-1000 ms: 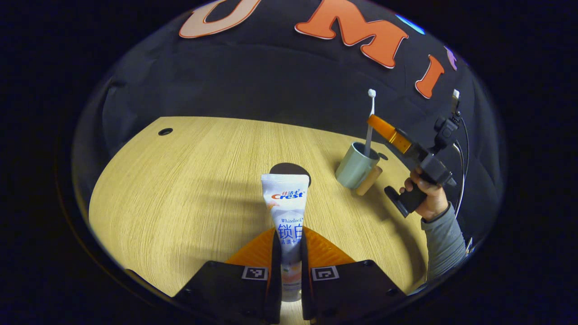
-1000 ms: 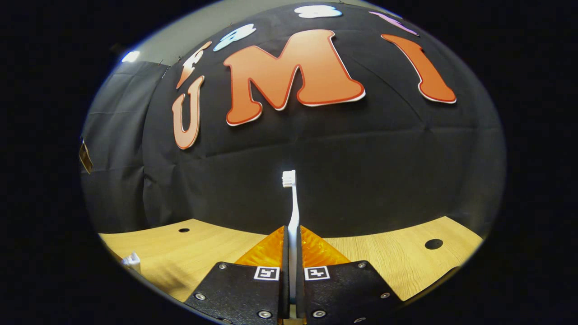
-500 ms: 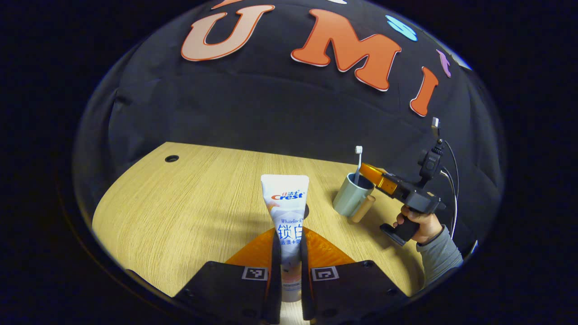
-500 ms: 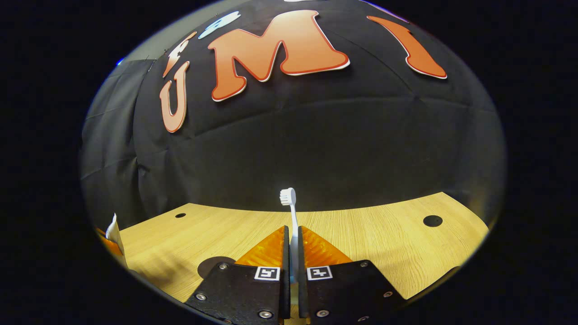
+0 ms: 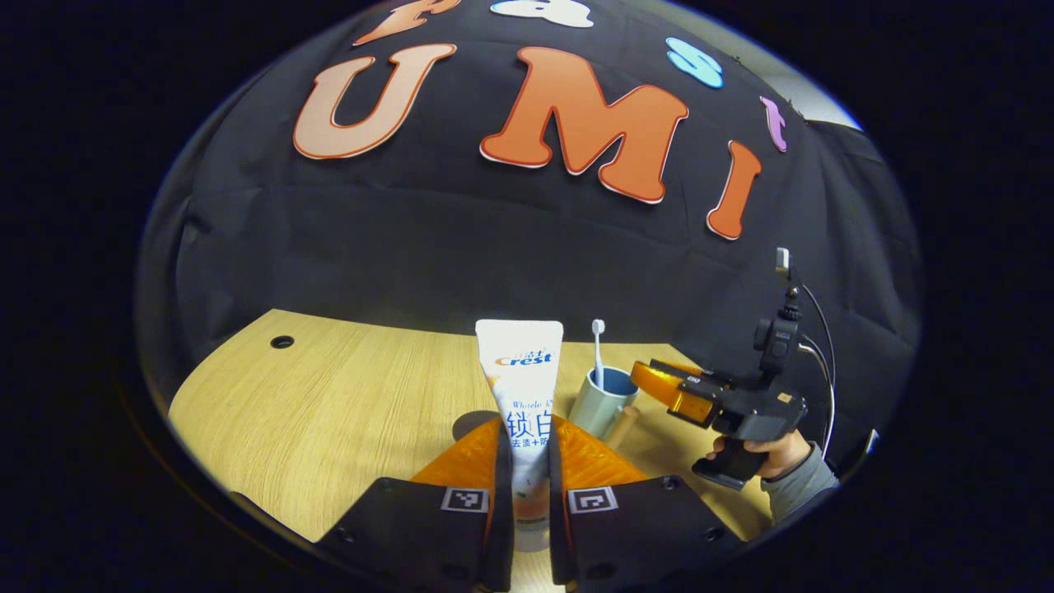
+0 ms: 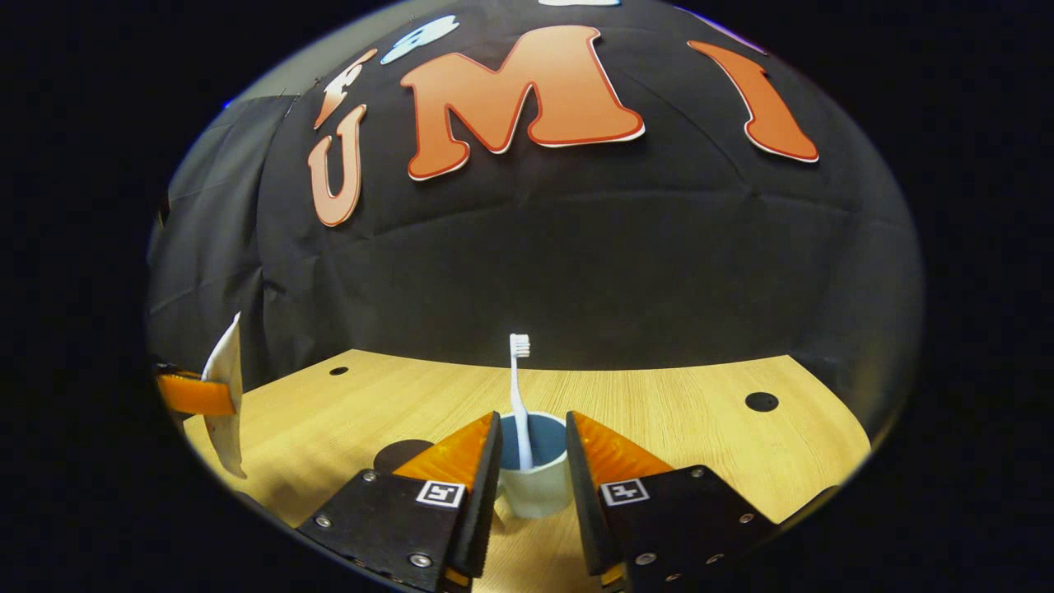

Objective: Put the toothbrush and toothpaste on the desktop into the cup, then pick up the cup and place it on the coaster on the desktop.

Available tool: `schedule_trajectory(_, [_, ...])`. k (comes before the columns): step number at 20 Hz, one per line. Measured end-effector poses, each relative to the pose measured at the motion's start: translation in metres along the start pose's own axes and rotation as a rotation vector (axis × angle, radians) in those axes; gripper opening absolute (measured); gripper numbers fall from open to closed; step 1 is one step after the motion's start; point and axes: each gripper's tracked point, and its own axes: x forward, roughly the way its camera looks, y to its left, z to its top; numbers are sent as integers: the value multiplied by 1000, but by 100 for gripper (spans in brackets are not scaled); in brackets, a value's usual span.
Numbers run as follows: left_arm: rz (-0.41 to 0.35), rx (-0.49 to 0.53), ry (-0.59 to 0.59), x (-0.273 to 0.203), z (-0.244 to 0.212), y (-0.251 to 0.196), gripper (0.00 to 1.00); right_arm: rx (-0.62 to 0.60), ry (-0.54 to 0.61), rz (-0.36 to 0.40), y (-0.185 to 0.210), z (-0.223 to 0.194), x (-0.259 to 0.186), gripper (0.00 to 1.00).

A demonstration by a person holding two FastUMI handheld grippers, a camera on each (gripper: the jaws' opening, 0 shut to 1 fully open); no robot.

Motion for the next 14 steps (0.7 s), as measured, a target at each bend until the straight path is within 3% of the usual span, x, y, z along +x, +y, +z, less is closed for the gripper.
schedule_trajectory(2, [-15,15,-15,21,8,-4,21,-12,16,-13,-2,-4,-14,57])
schedule_trajectory(6, [-63,2,-52,42,28,-20,21,-22,6,-31,-4,-2,-43,69])
schedule_trajectory(12, [-100,27,-111,51,43,-46,21,-19,-36,-26,-1,-1,-76,80])
schedule_trajectory(13, [-107,26,-122,55,46,-50,21,-15,-37,-25,-1,-1,-81,75])
schedule_trajectory(14, [-118,25,-133,59,48,-55,21,-11,-42,-23,-2,-2,-87,81])
